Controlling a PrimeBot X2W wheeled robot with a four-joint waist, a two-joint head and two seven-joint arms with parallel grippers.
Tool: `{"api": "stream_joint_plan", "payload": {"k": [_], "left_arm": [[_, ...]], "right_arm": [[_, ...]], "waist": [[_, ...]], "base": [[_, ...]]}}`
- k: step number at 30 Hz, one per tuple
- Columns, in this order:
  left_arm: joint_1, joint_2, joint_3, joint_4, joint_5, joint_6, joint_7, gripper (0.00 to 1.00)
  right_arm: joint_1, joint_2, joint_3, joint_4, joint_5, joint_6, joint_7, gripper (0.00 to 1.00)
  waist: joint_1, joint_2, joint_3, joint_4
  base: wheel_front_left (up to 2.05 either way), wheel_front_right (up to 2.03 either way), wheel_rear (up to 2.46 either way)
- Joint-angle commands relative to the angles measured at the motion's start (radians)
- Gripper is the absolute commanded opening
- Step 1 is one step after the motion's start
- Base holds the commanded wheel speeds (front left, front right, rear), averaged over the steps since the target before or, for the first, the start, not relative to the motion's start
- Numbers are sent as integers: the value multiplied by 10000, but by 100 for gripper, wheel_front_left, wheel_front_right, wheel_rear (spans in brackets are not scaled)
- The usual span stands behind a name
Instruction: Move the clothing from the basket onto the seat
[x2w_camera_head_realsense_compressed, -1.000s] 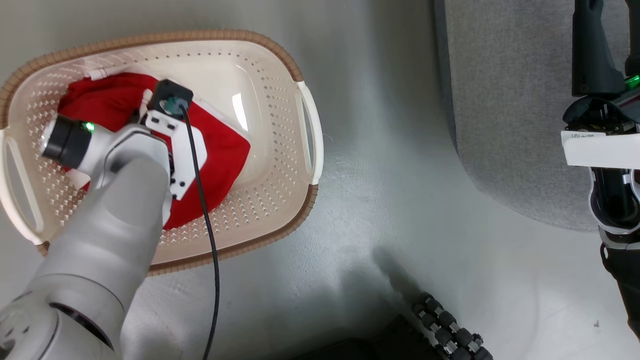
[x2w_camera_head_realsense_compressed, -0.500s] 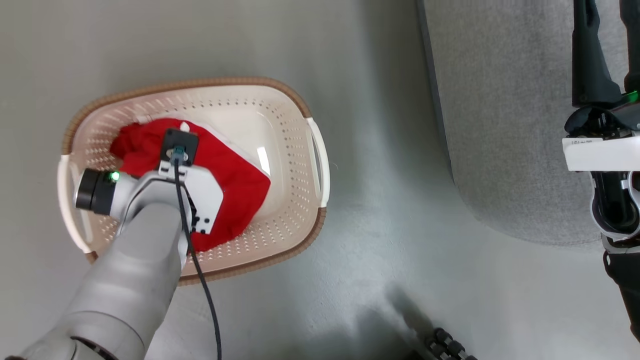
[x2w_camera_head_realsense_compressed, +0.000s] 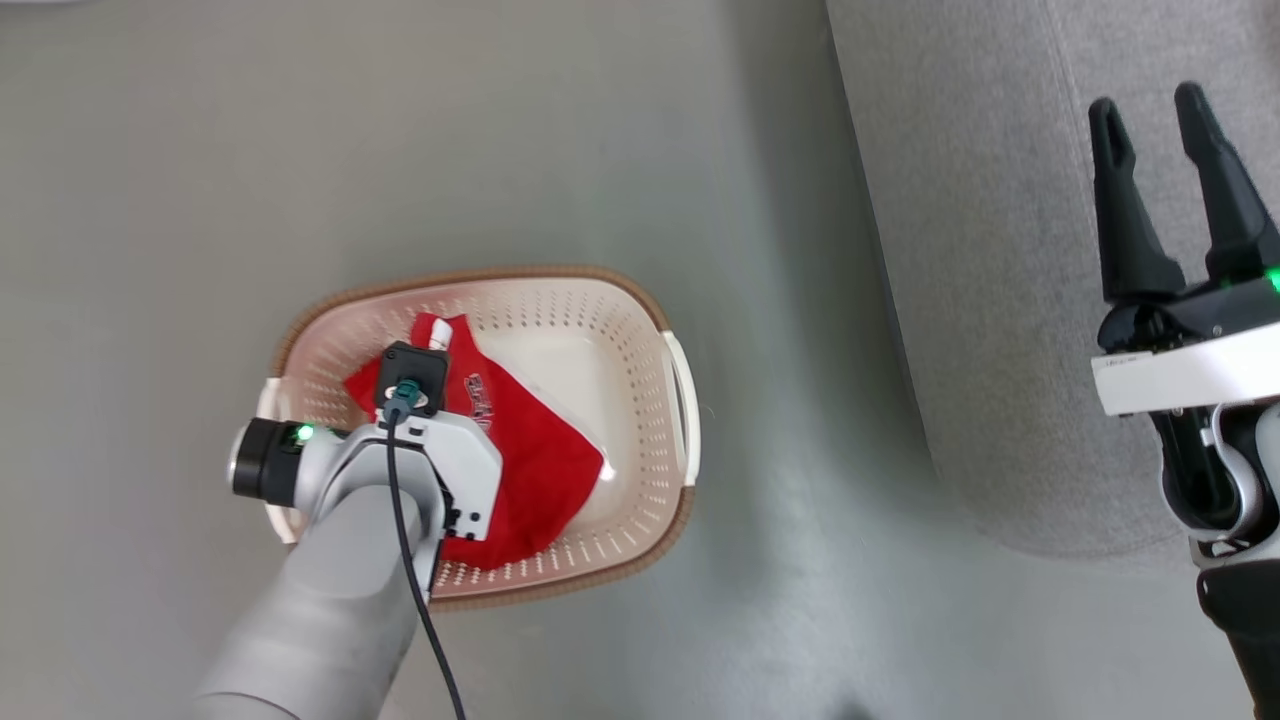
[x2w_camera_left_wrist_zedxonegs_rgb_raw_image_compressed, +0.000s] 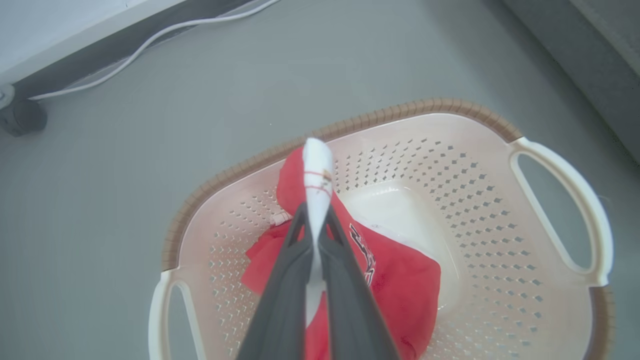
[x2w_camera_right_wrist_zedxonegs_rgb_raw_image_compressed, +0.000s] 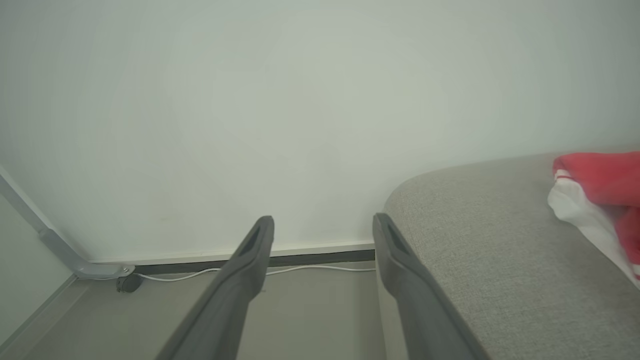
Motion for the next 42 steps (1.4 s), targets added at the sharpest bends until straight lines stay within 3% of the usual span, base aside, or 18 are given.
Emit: {"api": "stream_joint_plan", "payload": {"k": [1,15,24,42], "left_arm": [[248,108,253,-418,-67,139,-130,0],[1725,93,914,-3590,581,633,-134,0],[2656,92,1794,-5968,1570,489,-135,0],[1873,91,2419,-9570,2946,378,-135,0]], "right_arm": [[432,-212,100,-125,-87,29,-55,100],[1309,-170,101,568,-471,29,-55,100],[1834,51,131,1157,-788,29,-55,100],[2211,348,198,1610,-1052,29,-55,100]], "waist": [[0,0,-609,386],[0,0,-2416,1290],[0,0,-3428,1680],[0,0,-3773,1876]], "base": [[0,0,0],[0,0,0],[0,0,0],[0,0,0]]}}
